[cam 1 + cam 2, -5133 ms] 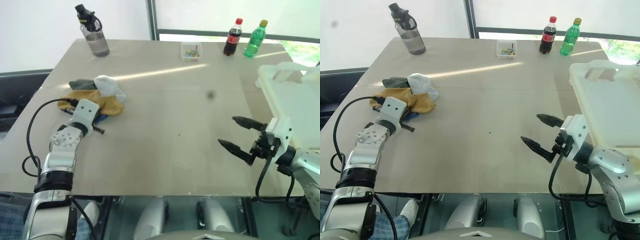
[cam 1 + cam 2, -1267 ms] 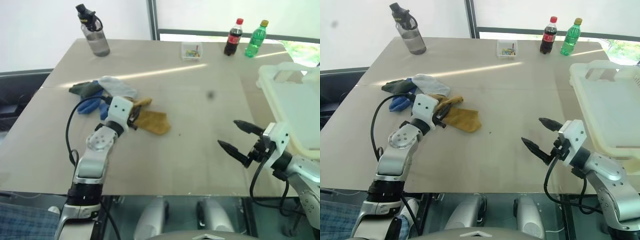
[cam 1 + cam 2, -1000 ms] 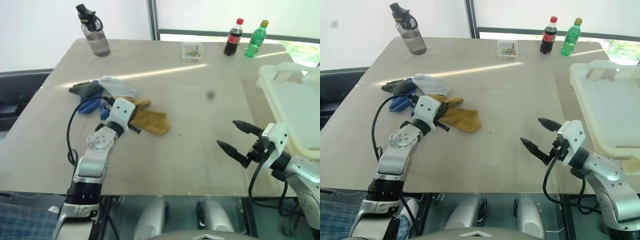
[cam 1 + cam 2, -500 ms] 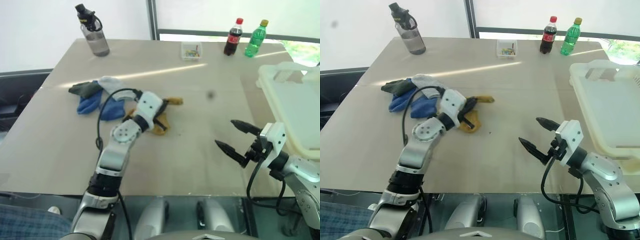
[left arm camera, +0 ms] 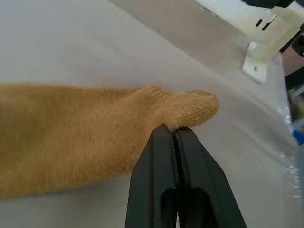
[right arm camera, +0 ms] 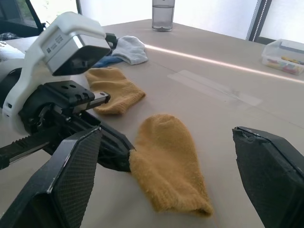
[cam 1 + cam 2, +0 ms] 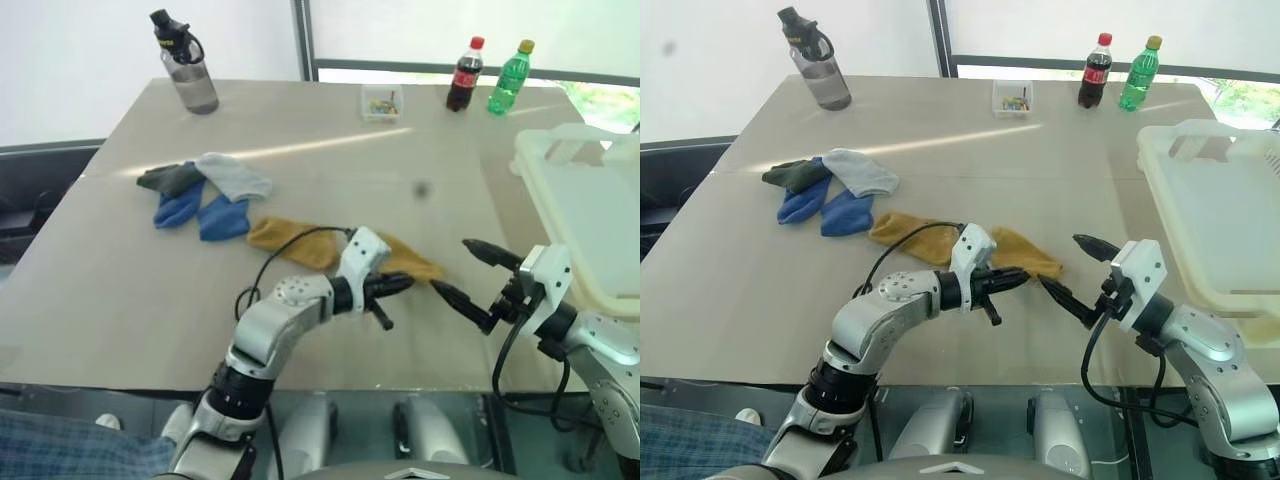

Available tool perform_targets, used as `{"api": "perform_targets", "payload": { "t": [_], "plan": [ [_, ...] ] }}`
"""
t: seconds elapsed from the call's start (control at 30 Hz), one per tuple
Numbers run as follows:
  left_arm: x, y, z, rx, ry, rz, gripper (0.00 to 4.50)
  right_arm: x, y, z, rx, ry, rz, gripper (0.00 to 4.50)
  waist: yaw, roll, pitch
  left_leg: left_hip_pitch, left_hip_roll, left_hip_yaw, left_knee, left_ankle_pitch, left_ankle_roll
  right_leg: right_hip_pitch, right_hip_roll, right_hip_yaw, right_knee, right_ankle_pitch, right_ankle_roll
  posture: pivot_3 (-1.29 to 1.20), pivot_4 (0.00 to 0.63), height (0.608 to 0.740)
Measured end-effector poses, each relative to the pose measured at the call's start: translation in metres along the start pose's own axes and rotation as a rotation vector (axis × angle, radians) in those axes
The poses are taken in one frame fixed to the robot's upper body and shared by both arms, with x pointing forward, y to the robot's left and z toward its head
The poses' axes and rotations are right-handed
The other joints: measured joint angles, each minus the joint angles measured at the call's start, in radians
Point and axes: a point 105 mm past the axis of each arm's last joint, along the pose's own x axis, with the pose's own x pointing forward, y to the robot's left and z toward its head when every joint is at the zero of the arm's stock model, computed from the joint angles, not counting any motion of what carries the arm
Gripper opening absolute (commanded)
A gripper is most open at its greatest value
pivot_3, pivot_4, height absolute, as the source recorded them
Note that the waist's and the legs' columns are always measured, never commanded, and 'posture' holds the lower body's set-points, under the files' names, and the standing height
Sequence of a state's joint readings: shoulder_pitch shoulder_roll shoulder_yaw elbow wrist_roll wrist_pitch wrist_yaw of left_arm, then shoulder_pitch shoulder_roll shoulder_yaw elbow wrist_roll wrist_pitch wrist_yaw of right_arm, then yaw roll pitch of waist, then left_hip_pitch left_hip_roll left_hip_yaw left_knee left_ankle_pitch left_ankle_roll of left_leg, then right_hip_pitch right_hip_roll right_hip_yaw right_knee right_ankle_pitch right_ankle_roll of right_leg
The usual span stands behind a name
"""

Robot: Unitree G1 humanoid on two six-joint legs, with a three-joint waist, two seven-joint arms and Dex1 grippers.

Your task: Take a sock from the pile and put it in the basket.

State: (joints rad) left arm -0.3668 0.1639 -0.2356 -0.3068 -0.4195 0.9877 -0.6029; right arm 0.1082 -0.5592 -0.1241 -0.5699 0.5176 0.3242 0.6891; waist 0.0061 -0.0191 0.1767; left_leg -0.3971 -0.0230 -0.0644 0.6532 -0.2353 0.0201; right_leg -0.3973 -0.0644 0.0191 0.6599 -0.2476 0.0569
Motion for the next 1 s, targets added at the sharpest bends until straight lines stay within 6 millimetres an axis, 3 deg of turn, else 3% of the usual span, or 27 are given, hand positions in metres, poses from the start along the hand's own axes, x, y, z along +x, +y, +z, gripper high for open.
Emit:
{"api": "perform_targets", "payload": {
  "t": [0.07, 0.1, 0.13, 0.17, 0.23, 0.33, 0.5, 0.6, 0.7, 0.73, 0.83, 1.0],
  "plan": [
    [-0.001, -0.003, -0.004, -0.075, 0.018, -0.025, 0.02, 0.001, 0.001, 0.0, 0.002, 0.0, 0.004, 4.5, 0.0, 0.0, 0.0, 0.0, 0.0, 0.0, 0.0, 0.0, 0.0, 0.0, 0.0, 0.0, 0.0, 0.0, 0.0, 0.0, 0.15, 0.74],
    [-0.001, -0.004, -0.004, -0.106, 0.02, -0.028, 0.65, 0.001, 0.001, 0.0, 0.003, 0.001, 0.004, 4.5, 0.0, 0.0, 0.0, 0.0, 0.0, 0.0, 0.0, 0.0, 0.0, 0.0, 0.0, 0.0, 0.0, 0.0, 0.0, 0.0, 0.15, 0.74],
    [-0.001, -0.004, -0.003, -0.147, 0.01, -0.026, 0.88, 0.001, 0.001, -0.001, 0.003, 0.001, 0.004, 4.5, 0.0, 0.0, 0.0, 0.0, 0.0, 0.0, 0.0, 0.0, 0.0, 0.0, 0.0, 0.0, 0.0, 0.0, 0.0, 0.0, 0.15, 0.74],
    [-0.002, -0.003, -0.001, -0.17, -0.002, -0.024, 1.41, 0.001, 0.001, -0.001, 0.003, 0.001, 0.004, 4.5, 0.001, 0.0, 0.0, 0.0, 0.0, 0.0, 0.0, 0.0, 0.0, 0.0, 0.0, 0.0, 0.0, 0.0, 0.0, 0.0, 0.15, 0.74],
    [-0.005, -0.003, 0.007, -0.28, -0.058, -0.035, 1.77, 0.001, 0.001, -0.001, 0.004, 0.001, 0.005, 4.5, 0.001, 0.0, 0.0, 0.0, 0.0, 0.0, 0.0, 0.0, 0.0, 0.0, 0.0, 0.0, -0.001, 0.0, 0.0, 0.0, 0.15, 0.74],
    [-0.016, -0.004, 0.018, -0.412, -0.128, -0.095, 1.77, 0.0, 0.002, -0.001, 0.006, 0.003, 0.005, 4.5, 0.0, 0.0, 0.0, 0.0, 0.0, 0.0, 0.0, 0.0, 0.0, 0.0, 0.0, 0.0, 0.0, 0.0, 0.0, 0.0, 0.15, 0.74],
    [-0.042, -0.013, 0.025, -0.42, -0.124, -0.199, 1.77, 0.0, 0.002, -0.001, 0.006, 0.003, 0.005, 4.5, -0.004, 0.0, 0.0, 0.0, 0.0, 0.0, 0.0, 0.0, 0.0, 0.0, 0.0, 0.0, 0.0, 0.0, 0.0, 0.0, 0.15, 0.74],
    [-0.054, -0.008, 0.035, -0.332, -0.146, -0.189, 1.77, 0.0, 0.002, -0.001, 0.006, 0.003, 0.006, 4.5, -0.005, 0.0, 0.0, 0.0, 0.0, 0.0, 0.0, 0.0, 0.0, 0.0, 0.0, 0.0, 0.0, 0.0, 0.0, 0.0, 0.15, 0.74],
    [-0.059, 0.031, 0.041, -0.117, -0.111, 0.042, 1.77, 0.0, 0.002, -0.001, 0.006, 0.003, 0.007, 4.5, 0.0, 0.001, 0.0, 0.001, -0.001, 0.001, 0.0, 0.0, -0.001, 0.001, 0.0, 0.002, 0.0, 0.0, -0.001, 0.0, 0.15, 0.74],
    [-0.062, 0.055, 0.036, 0.013, -0.057, 0.166, 1.77, 0.0, 0.002, -0.001, 0.006, 0.003, 0.007, 4.5, -0.001, 0.001, 0.0, 0.002, -0.001, 0.002, -0.001, 0.0, -0.001, 0.0, 0.0, 0.003, -0.001, 0.0, -0.001, 0.0, 0.15, 0.74],
    [-0.065, 0.09, 0.02, 0.244, 0.06, 0.309, 1.77, 0.001, 0.003, -0.001, 0.006, 0.003, 0.009, 4.5, 0.002, 0.001, 0.0, 0.0, -0.001, 0.003, -0.002, 0.0, -0.001, 0.0, 0.0, 0.003, -0.003, 0.0, -0.001, 0.0, 0.15, 0.74],
    [-0.049, 0.094, 0.014, 0.376, 0.033, 0.234, 1.77, 0.003, 0.006, -0.003, 0.007, 0.012, 0.028, 4.5, 0.01, 0.001, 0.0, -0.004, -0.002, 0.0, -0.003, 0.0, 0.0, -0.001, -0.004, 0.0, -0.006, 0.0, -0.001, 0.0, 0.15, 0.74]
  ]
}}
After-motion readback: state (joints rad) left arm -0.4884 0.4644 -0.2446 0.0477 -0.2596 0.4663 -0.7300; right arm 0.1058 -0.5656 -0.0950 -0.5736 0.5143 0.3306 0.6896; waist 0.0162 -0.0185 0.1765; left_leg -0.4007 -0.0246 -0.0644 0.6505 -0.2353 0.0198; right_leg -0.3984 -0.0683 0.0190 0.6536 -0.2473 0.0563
